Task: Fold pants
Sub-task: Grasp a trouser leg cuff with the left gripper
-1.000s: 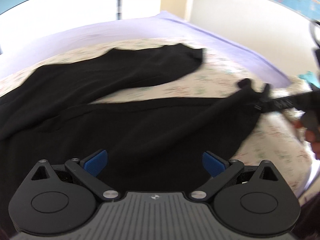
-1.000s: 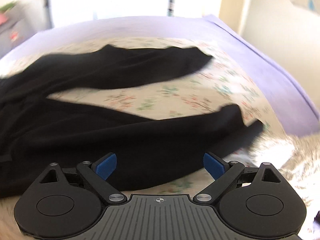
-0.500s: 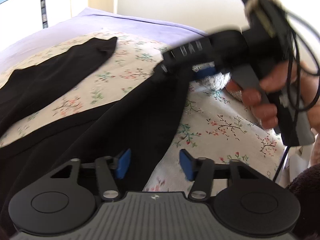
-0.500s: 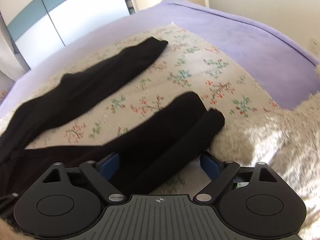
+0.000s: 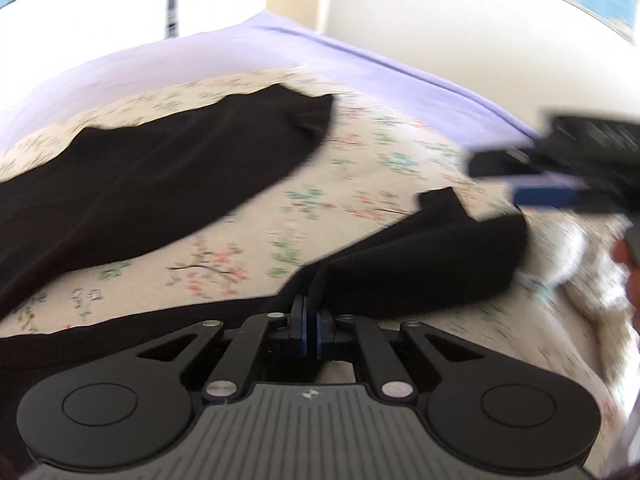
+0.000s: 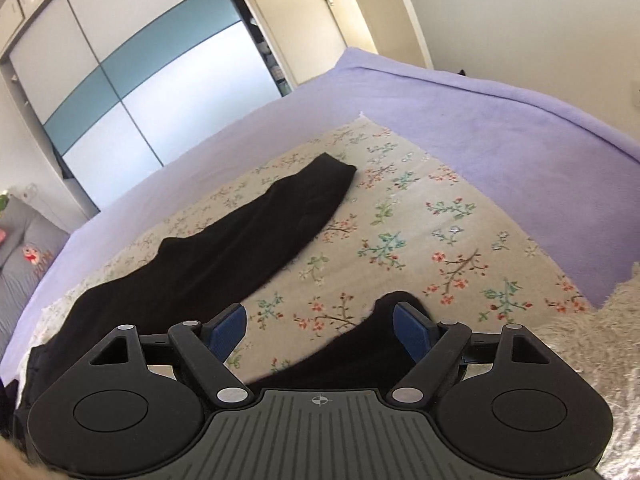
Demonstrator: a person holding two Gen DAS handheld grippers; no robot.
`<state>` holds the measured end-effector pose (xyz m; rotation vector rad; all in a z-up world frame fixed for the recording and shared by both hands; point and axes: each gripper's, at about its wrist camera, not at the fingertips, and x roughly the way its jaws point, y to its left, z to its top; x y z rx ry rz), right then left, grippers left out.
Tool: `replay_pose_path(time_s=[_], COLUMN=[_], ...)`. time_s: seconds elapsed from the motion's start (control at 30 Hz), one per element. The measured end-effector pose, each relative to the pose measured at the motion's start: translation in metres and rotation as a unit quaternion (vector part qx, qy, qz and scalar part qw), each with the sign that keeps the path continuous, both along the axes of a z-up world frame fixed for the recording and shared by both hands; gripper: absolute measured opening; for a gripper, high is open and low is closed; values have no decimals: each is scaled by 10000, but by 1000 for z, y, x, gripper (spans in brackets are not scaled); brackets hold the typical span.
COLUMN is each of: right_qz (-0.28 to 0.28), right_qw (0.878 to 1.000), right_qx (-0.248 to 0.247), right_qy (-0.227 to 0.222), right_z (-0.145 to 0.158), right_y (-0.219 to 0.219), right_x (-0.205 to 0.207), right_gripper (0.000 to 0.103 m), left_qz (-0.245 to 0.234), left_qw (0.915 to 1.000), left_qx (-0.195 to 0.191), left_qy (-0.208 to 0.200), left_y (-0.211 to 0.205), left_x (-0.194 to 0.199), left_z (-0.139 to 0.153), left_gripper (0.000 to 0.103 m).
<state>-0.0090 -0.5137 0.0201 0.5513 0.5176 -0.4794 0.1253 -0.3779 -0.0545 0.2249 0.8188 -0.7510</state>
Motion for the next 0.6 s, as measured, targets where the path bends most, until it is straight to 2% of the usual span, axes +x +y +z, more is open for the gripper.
replay_pose_path(time_s=[0.03,0.1,0.27,0.43,0.6], right_qz=[-39,-124,-209,187,465], right_qw=[10000,9997,9979,9942,9890], right_qx=[23,121,461,876,799], right_qy=[57,155,393,598,1156], right_z=[-1,-5,-17,-24,-46], right_y=[-2,-5,-11,1,18], right_x=[-1,-3,-6,-10,5], right_gripper=[82,82,81,78,74], left_qz=[111,240,270,344,255], left_qw=[9999,9997,9996,9992,9991], left_qx=[1,7,107,212,344], left_qy=[22,0,-42,-29,28], left_y=[2,7,15,34,58], left_x=[4,8,9,5,-1], left_z=[0,1,2,5,6], left_gripper=[56,65,68,75,82])
